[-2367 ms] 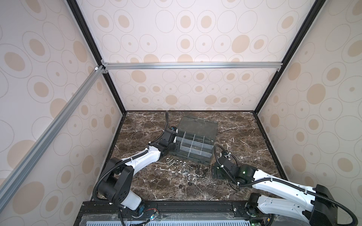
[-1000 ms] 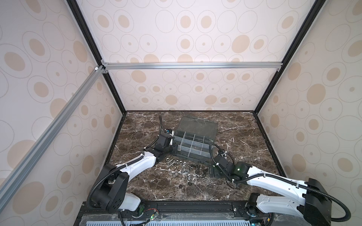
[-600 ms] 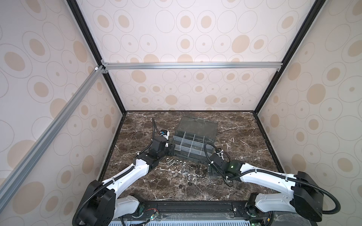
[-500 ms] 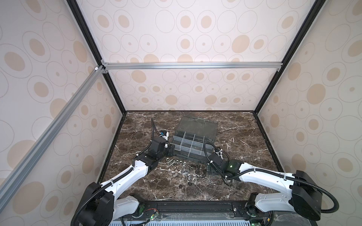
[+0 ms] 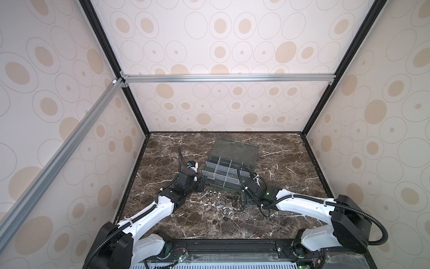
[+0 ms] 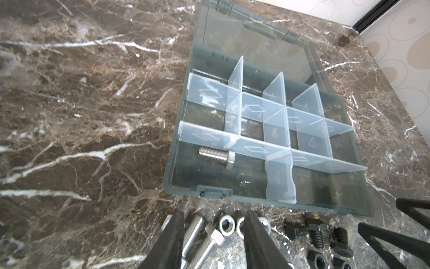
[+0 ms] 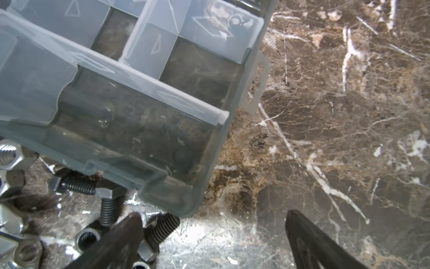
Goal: Sort the screws and nuts into containers
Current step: 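Release the silver bolt into the compartment and move the left gripper back to the pile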
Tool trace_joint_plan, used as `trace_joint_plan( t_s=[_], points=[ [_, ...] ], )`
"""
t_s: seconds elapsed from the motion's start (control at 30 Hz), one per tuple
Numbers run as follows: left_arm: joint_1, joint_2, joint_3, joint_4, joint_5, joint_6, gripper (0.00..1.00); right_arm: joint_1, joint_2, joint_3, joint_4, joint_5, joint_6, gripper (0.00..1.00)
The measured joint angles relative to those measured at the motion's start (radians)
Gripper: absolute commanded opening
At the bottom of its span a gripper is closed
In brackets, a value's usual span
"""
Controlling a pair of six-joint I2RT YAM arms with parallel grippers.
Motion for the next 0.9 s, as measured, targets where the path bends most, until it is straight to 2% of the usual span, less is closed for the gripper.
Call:
trace_joint_plan(
  t_s=[0.33,0.9],
  points=[
    [0.000,-0.019,-0.050,-0.013,0.027,-0.015,0.44,-0.012,-0.007,-0.002,0.012,-0.058,-0.010,1.00],
    [0.000,0.035,-0.076,-0.043,0.026,-0.006,0.45,-0.012,-0.206,-0.062,-0.035,-0.089,0.008,1.00]
  ],
)
